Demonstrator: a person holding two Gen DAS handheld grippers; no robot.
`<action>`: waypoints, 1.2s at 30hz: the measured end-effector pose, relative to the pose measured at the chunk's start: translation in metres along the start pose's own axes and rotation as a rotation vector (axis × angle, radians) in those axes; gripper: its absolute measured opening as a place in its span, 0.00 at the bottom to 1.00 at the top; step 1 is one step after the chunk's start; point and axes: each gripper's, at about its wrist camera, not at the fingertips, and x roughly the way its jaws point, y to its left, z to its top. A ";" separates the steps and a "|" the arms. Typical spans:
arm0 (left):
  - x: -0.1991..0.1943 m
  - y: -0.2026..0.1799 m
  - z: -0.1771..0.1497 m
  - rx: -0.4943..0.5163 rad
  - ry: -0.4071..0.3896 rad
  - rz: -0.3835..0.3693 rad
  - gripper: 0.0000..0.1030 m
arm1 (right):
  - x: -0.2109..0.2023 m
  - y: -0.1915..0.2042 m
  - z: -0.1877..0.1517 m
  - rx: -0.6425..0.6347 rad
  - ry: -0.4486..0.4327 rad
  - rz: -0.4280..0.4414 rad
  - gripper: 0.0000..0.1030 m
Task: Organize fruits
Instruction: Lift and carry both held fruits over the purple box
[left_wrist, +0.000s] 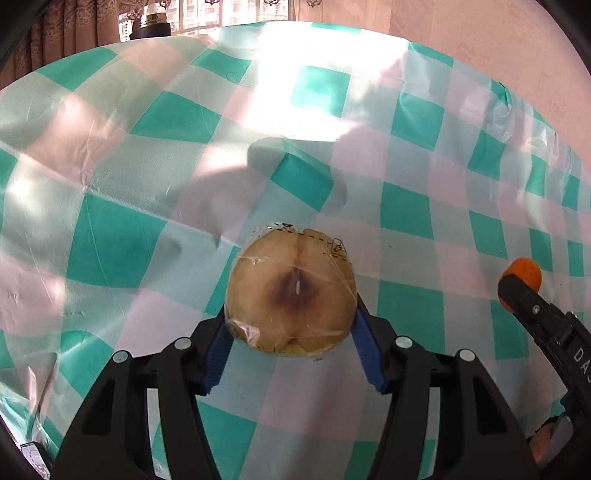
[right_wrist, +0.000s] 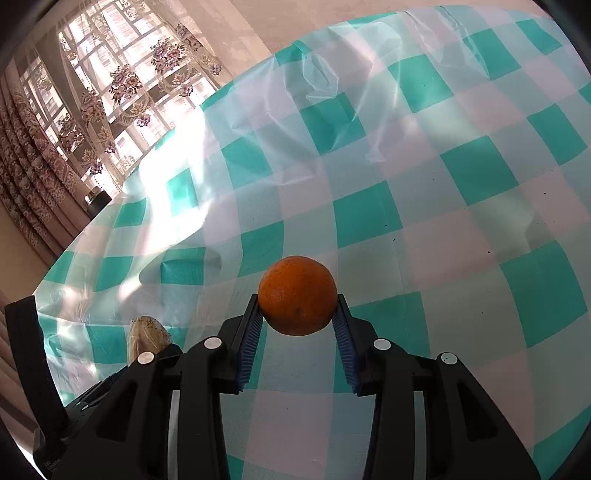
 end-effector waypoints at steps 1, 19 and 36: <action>-0.009 0.002 -0.012 -0.008 -0.011 -0.019 0.57 | 0.000 0.000 0.000 -0.001 0.002 -0.001 0.38; -0.023 0.012 -0.054 -0.102 0.011 -0.142 0.57 | 0.002 0.000 0.000 0.001 0.007 -0.024 0.38; -0.064 0.024 -0.095 -0.042 0.007 -0.188 0.57 | -0.090 0.003 -0.079 -0.012 -0.047 -0.120 0.38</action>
